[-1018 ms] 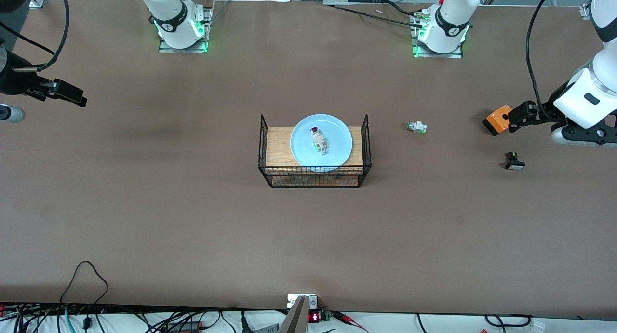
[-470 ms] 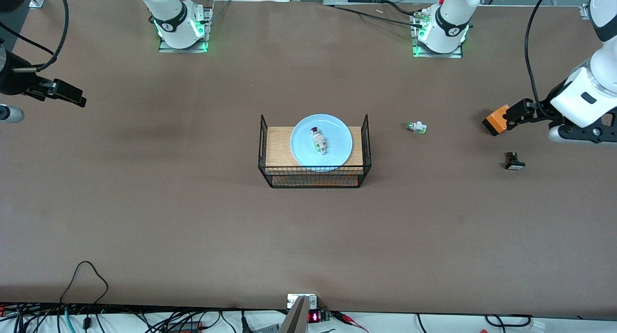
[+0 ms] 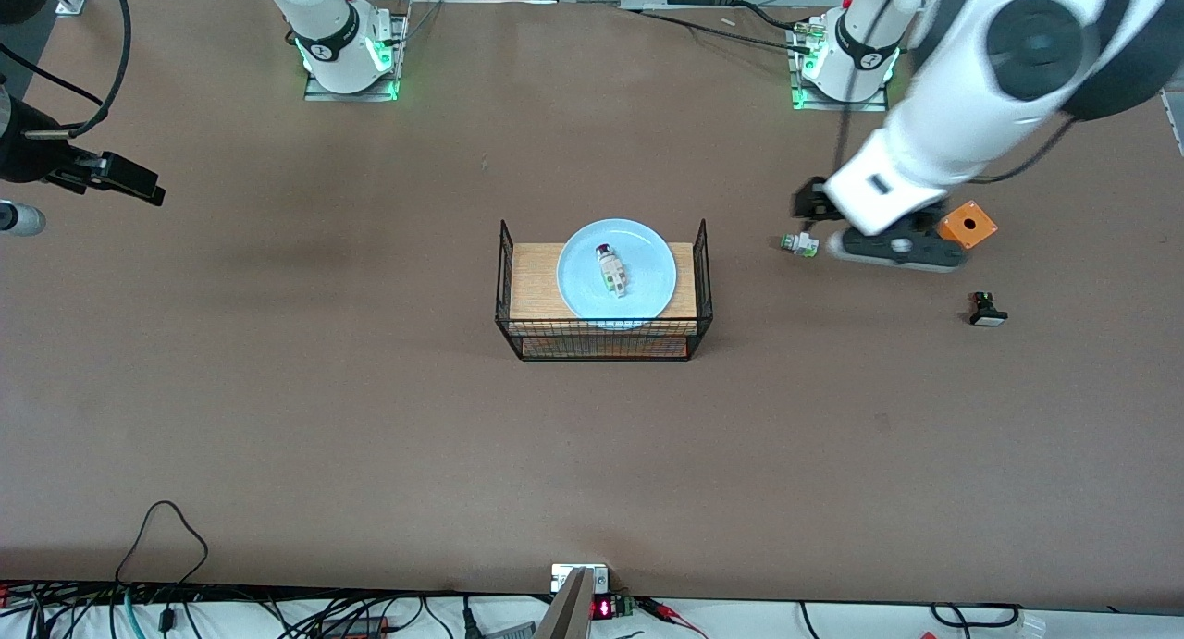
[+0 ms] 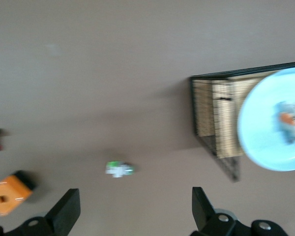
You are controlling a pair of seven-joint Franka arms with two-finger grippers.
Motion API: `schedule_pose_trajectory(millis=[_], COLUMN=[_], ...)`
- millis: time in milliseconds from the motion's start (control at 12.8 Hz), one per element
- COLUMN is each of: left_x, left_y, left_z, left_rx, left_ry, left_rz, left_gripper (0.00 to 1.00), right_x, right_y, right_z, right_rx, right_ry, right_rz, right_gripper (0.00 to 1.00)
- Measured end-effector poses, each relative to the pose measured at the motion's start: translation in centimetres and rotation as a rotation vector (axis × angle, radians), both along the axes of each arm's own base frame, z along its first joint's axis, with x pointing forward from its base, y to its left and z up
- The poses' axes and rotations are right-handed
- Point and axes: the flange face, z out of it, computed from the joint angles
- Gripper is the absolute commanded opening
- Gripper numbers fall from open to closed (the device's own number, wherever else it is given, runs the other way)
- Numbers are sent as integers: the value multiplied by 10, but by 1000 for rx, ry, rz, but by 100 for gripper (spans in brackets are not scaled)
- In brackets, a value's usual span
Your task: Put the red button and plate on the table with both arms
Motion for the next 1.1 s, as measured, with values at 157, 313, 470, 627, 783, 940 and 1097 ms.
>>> schedule_pose_trajectory(millis=[157, 313, 470, 627, 783, 940, 1097], left_x=[4, 9, 11, 8, 6, 7, 9], left_y=[-51, -103, -148, -183, -203, -210, -210], left_z=[-30, -62, -96, -125, -144, -156, -158], left_rx=[-23, -50, -52, -33, -8, 6, 8], left_ry=[33, 44, 7, -34, -50, -53, -52], left_rz=[8, 41, 87, 132, 164, 189, 215], left_gripper=[100, 100, 100, 100, 100, 100, 100], right_x=[0, 0, 0, 0, 0, 1, 1], right_y=[0, 0, 0, 0, 0, 0, 0], right_z=[0, 0, 0, 0, 0, 0, -1], right_rx=[0, 0, 0, 0, 0, 0, 0], right_ry=[0, 0, 0, 0, 0, 0, 2], right_rz=[0, 0, 0, 0, 0, 0, 0], right_gripper=[100, 100, 100, 100, 100, 100, 100])
